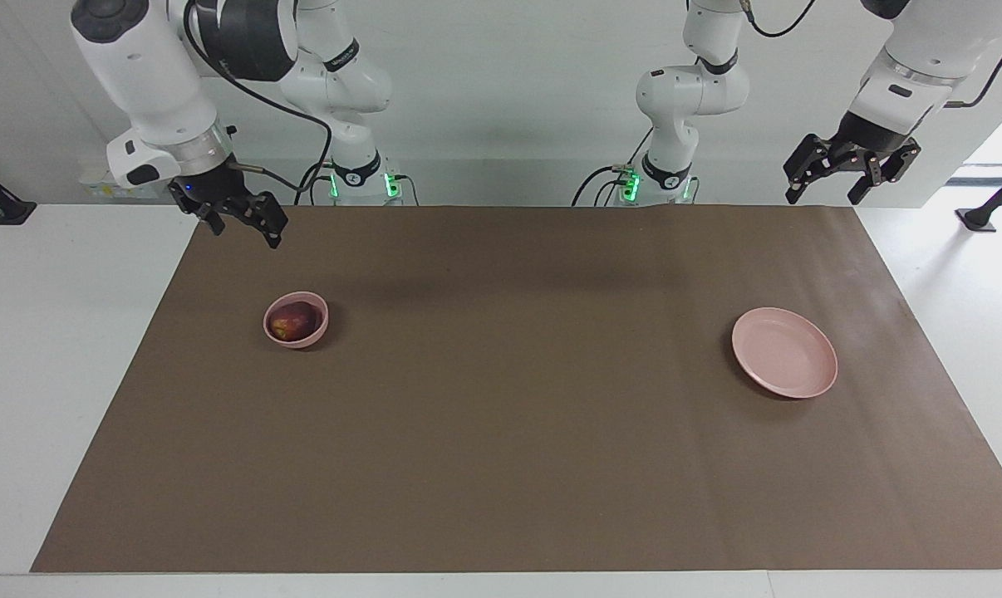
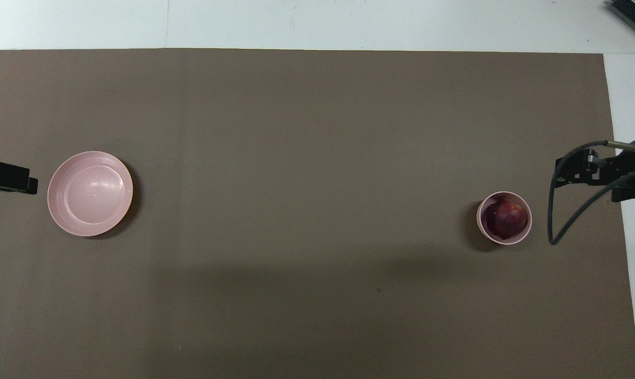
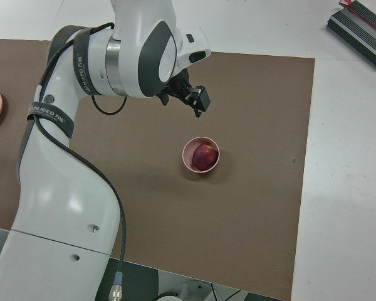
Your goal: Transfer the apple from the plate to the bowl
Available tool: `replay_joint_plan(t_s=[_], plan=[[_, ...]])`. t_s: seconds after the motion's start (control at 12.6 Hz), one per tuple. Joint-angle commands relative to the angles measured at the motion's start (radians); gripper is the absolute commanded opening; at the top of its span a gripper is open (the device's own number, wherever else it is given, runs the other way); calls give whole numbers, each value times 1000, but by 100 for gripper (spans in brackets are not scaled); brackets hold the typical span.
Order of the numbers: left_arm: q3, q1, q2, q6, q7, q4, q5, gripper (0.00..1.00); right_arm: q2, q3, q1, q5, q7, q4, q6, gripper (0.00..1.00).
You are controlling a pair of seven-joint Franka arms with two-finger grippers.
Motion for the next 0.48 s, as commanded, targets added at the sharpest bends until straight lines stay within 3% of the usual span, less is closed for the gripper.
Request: replay_joint_plan(t_s=[0.0, 0.4], plan=[[6, 1, -5, -12, 3, -2, -15, 100, 19, 3, -7, 35, -21, 104, -125, 100], [6, 1, -5, -12, 3, -3, -15, 100, 7, 3, -4, 35, -32, 104, -122, 100]])
